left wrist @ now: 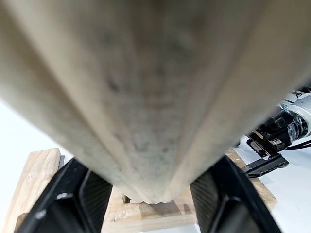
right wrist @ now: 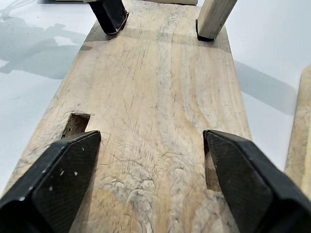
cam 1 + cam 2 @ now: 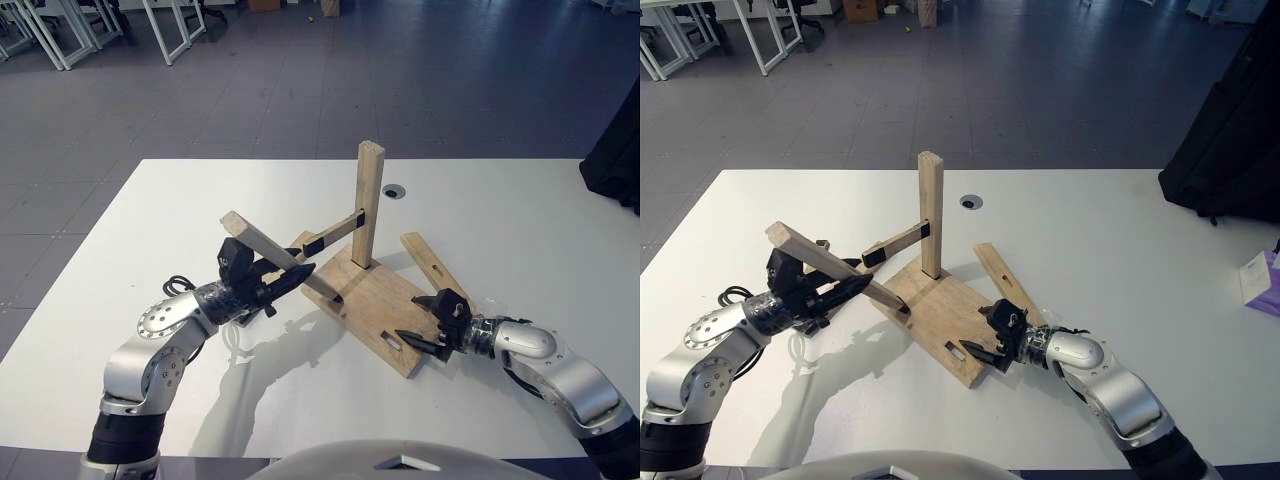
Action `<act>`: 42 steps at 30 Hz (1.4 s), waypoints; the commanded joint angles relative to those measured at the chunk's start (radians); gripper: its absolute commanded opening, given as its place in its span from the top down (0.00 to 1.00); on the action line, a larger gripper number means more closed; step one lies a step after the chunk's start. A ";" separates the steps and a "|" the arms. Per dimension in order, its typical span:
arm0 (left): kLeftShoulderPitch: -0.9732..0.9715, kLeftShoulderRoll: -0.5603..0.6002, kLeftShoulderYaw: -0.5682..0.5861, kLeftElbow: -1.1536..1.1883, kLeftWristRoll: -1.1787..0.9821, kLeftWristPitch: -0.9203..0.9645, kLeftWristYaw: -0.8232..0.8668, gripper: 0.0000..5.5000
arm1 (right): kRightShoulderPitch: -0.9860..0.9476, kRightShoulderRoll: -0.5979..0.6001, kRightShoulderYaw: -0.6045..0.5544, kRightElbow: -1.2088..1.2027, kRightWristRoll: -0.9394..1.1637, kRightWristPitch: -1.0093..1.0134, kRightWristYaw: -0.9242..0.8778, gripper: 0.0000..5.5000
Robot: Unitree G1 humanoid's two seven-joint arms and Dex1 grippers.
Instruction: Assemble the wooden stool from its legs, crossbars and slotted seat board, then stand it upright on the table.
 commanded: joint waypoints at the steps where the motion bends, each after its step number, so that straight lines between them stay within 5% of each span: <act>1: 0.004 0.021 -0.017 0.061 0.078 0.017 0.030 0.63 | 0.035 -0.006 0.025 0.043 -0.049 0.056 0.004 0.28; 15: 0.014 0.049 -0.005 0.016 0.078 0.045 0.052 0.63 | 0.039 -0.001 0.018 0.052 -0.065 0.051 -0.002 0.28; 42: -0.059 0.047 -0.019 -0.240 0.009 0.381 0.322 0.63 | 0.047 0.025 0.010 0.069 -0.097 0.046 -0.006 0.28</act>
